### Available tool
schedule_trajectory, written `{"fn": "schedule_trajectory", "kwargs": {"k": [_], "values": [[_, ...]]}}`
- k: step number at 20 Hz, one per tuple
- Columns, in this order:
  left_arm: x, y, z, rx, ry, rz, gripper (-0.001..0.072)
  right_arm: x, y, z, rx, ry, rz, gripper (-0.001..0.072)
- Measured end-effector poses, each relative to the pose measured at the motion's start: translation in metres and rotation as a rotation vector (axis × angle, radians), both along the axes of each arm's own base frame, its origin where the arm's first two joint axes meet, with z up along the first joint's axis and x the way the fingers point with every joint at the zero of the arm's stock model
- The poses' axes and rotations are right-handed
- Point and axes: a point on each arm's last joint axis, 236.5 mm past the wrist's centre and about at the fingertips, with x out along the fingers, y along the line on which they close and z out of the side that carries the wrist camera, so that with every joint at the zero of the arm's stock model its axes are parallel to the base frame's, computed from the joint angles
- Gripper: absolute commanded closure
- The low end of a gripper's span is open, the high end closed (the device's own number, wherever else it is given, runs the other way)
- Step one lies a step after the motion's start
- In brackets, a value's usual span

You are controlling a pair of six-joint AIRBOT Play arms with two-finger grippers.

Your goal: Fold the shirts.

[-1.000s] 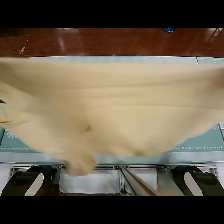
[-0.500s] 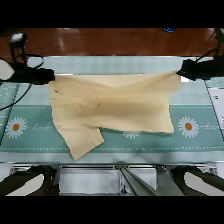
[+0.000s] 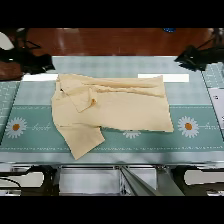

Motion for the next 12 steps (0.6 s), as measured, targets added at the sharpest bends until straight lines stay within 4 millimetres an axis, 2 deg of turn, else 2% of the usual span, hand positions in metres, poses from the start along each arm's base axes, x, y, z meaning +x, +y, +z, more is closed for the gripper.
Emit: {"fn": "schedule_trajectory", "kwargs": {"k": [2,3,5,6,8,10,12], "values": [[-0.026,0.035,0.01,-0.007,0.055,0.06,0.0204,-0.033,-0.032,0.006,-0.062,0.054,-0.016,0.0299],[-0.044,0.051,0.008,-0.015,0.086,0.098,0.0204,-0.055,-0.047,0.005,-0.091,0.088,-0.039,0.0299],[-0.093,0.071,-0.011,-0.05,0.184,0.168,0.0204,-0.097,-0.065,-0.008,-0.097,0.138,-0.103,0.0299],[-0.115,0.073,-0.024,-0.09,0.218,0.199,0.0204,-0.115,-0.065,-0.015,-0.077,0.136,-0.131,0.0299],[-0.159,0.067,-0.052,-0.209,0.28,0.259,0.0204,-0.141,-0.051,-0.03,-0.012,0.115,-0.154,0.0299],[-0.191,0.054,-0.075,-0.348,0.299,0.315,0.0204,-0.163,-0.034,-0.045,0.04,0.095,-0.16,0.0299],[-0.213,0.041,-0.093,-0.463,0.318,0.369,0.0204,-0.18,-0.016,-0.059,0.084,0.089,-0.15,0.0299]]}}
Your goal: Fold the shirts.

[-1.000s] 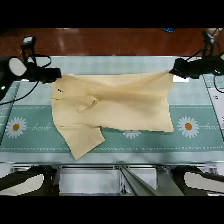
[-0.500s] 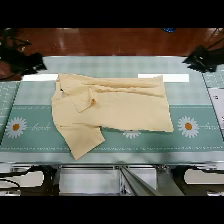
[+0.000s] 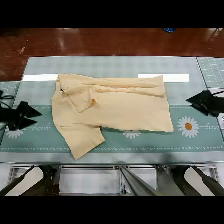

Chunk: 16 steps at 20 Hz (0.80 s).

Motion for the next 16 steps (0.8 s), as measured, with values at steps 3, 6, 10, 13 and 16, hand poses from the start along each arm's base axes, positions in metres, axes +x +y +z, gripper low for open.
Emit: {"fn": "schedule_trajectory", "kwargs": {"k": [3,6,10,13,16], "values": [[-0.021,-0.018,-0.021,-0.098,0.025,0.047,0.0203,-0.018,0.018,-0.017,0.043,0.002,0.019,0.03],[-0.027,-0.026,-0.037,-0.136,0.034,0.058,0.0204,-0.028,0.027,-0.027,0.068,0.009,0.031,0.0303],[-0.02,-0.036,-0.054,-0.176,0.033,0.063,0.0204,-0.03,0.034,-0.029,0.089,0.004,0.037,0.0303],[-0.015,-0.047,-0.067,-0.192,0.043,0.035,0.0204,-0.03,0.036,-0.028,0.102,0.0,0.036,0.0303],[-0.013,-0.068,-0.075,-0.232,0.068,-0.008,0.0254,-0.029,0.036,-0.028,0.106,-0.002,0.028,0.0303]]}}
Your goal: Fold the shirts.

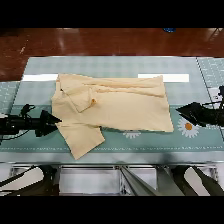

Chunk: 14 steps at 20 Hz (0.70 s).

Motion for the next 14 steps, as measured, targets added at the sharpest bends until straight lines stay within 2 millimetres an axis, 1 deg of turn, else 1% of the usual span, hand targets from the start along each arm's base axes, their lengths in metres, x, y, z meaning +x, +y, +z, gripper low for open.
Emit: {"fn": "schedule_trajectory", "kwargs": {"k": [1,2,3,4,6,7,8,10,12,14], "values": [[0.0,-0.005,-0.004,0.0,0.007,-0.018,0.0473,0.001,-0.003,0.0,-0.002,-0.003,-0.012,0.0303],[0.001,-0.006,-0.008,0.014,0.009,-0.035,0.0673,0.002,-0.007,-0.001,-0.008,-0.002,-0.032,0.0303],[0.002,-0.008,-0.011,0.021,0.01,-0.053,0.0688,0.003,-0.015,-0.003,-0.019,0.003,-0.057,0.0303],[0.004,-0.01,-0.012,0.029,0.004,-0.067,0.0688,0.0,-0.024,-0.007,-0.041,0.017,-0.08,0.0303],[0.01,-0.011,-0.01,0.039,-0.007,-0.087,0.0688,-0.017,-0.043,-0.023,-0.09,0.104,-0.116,0.0303],[0.014,-0.01,-0.01,0.05,-0.019,-0.088,0.0688,-0.032,-0.047,-0.034,-0.101,0.169,-0.123,0.0303],[0.017,-0.009,-0.01,0.056,-0.026,-0.091,0.0688,-0.045,-0.047,-0.044,-0.102,0.225,-0.127,0.0303],[0.021,-0.008,-0.009,0.065,-0.035,-0.094,0.0688,-0.064,-0.037,-0.059,-0.069,0.304,-0.127,0.0303],[0.022,-0.007,-0.008,0.069,-0.039,-0.097,0.0688,-0.075,-0.024,-0.071,-0.041,0.351,-0.118,0.0303],[0.023,-0.008,-0.008,0.07,-0.041,-0.099,0.0688,-0.08,-0.016,-0.082,-0.026,0.384,-0.11,0.0303]]}}
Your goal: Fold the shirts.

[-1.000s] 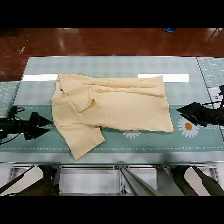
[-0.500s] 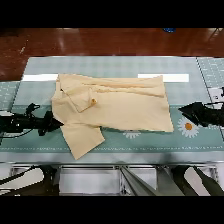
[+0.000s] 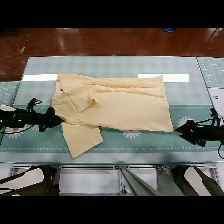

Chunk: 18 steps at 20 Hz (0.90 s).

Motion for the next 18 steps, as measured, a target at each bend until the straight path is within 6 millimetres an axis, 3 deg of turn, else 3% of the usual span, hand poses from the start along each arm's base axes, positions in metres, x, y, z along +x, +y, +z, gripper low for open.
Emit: {"fn": "schedule_trajectory", "kwargs": {"k": [3,7,8,9,10,11,13,15,16,18], "values": [[0.0,0.0,0.001,-0.001,0.0,-0.003,0.0688,0.004,0.01,-0.014,0.028,0.02,-0.008,0.0303],[-0.001,-0.001,0.001,-0.006,0.002,-0.006,0.0688,0.036,0.032,-0.022,0.107,-0.033,-0.016,0.0322],[-0.001,-0.001,0.001,-0.006,0.002,-0.006,0.0688,0.047,0.036,-0.023,0.112,-0.051,-0.014,0.043],[-0.001,-0.001,0.001,-0.006,0.002,-0.006,0.0688,0.057,0.037,-0.026,0.104,-0.064,-0.007,0.0596],[-0.001,-0.001,0.001,-0.006,0.002,-0.007,0.0688,0.067,0.039,-0.028,0.09,-0.077,0.014,0.0688],[0.0,-0.002,0.002,-0.009,0.002,-0.008,0.0688,0.078,0.041,-0.026,0.082,-0.097,0.039,0.0689],[0.008,0.0,0.009,-0.007,-0.029,-0.016,0.0688,0.103,0.052,-0.01,0.086,-0.157,0.108,0.0689],[0.031,-0.005,0.037,-0.052,-0.117,-0.019,0.0689,0.132,0.06,0.022,0.086,-0.244,0.184,0.0689],[0.049,-0.006,0.059,-0.073,-0.187,-0.013,0.0689,0.145,0.062,0.044,0.08,-0.293,0.222,0.0689],[0.089,-0.005,0.121,-0.097,-0.377,0.008,0.069,0.181,0.062,0.11,0.04,-0.451,0.278,0.0689]]}}
